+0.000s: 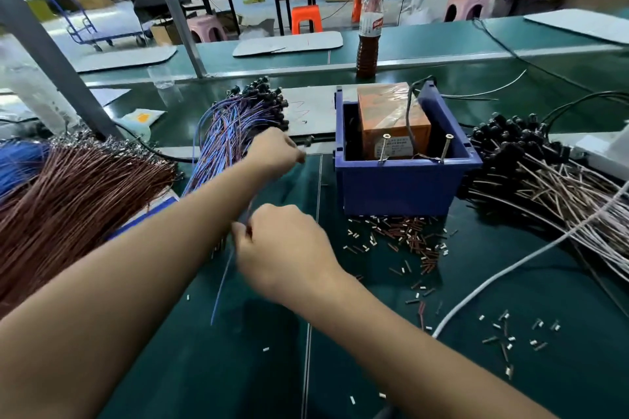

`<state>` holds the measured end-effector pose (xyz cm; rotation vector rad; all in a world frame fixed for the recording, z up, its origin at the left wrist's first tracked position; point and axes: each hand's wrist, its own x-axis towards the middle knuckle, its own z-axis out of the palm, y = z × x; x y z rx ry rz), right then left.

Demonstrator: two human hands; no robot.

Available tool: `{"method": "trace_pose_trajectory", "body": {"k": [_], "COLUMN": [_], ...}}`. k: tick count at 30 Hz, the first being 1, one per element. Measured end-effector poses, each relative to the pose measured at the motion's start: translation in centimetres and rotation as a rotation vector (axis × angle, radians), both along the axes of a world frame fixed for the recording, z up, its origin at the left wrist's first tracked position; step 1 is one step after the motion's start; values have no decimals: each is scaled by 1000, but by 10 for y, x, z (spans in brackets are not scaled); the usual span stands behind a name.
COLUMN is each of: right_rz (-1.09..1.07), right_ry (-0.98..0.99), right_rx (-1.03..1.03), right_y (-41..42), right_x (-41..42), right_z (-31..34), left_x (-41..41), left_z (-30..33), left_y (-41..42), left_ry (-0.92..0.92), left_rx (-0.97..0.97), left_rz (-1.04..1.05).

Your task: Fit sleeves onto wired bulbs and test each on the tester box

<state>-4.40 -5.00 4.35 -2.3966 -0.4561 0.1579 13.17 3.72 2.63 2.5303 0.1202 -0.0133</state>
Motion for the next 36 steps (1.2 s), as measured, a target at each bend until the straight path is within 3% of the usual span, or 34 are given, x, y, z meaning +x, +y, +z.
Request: {"method": "trace_pose_trajectory", "body": {"k": [3,7,11,15,17,20,23,25,32,36], "right_rz": [10,-3,-68,-125,-61,28,48,50,113,93], "right_ry": [-81,-80,-101,-287,-353,-314,-254,-250,-347,-333], "right_rx": [-191,-301,-266,-179,-165,-268,-359,-374,-287,-250], "right_y": [-6,-10,-18,-21,-19,-15,-16,-17,-5,3], "right_x": [4,6,10,14,16,24,32,36,50,65], "right_z": [-9,-18,-16,-20,-25,-33,-37,-37,-29,-25], "left_x": [-1,-1,-7,-14,-18,-22,-16,-11,29,39], "left_z": [-21,-36,-47,-39,-30,-19,-14,-13,-3,6], "left_y": [-10,-15,-18,-12,-2,19,47,62,101,106], "left_ry": [-120,-242,-357,-482,-561,-664,-522,-405,-230,-374], "left_rx": [-9,-23,-82,-168,-115,143,387,423,350,257], "left_rz": [59,119,170,246,286,341,412,489,396,429]}}
